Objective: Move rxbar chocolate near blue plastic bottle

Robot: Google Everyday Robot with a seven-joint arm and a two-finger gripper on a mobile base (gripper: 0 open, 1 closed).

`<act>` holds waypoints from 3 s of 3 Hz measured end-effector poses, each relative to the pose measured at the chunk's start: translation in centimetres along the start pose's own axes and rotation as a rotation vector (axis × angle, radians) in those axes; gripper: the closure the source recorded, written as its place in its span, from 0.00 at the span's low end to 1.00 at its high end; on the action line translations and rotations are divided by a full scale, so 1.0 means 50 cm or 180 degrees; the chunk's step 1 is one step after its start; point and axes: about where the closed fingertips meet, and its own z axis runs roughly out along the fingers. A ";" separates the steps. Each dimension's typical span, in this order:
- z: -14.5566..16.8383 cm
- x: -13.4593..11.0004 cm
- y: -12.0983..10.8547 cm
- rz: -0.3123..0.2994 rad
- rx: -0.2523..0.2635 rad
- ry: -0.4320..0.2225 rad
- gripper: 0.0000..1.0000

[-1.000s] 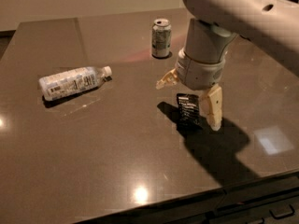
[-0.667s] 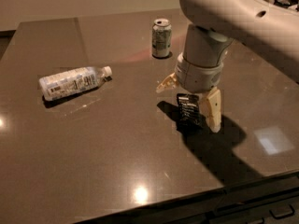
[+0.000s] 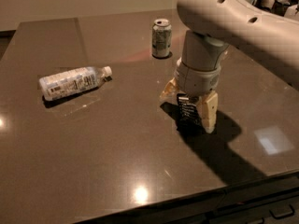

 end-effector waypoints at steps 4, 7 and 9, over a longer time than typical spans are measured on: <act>-0.016 -0.029 -0.043 0.0003 -0.0019 -0.0142 1.00; -0.084 -0.171 -0.232 0.0142 0.0283 -0.0548 1.00; -0.070 -0.229 -0.308 0.0103 0.0323 -0.0677 1.00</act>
Offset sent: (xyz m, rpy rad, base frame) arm -0.0048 0.0038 -0.0011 -0.0254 0.0502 0.0361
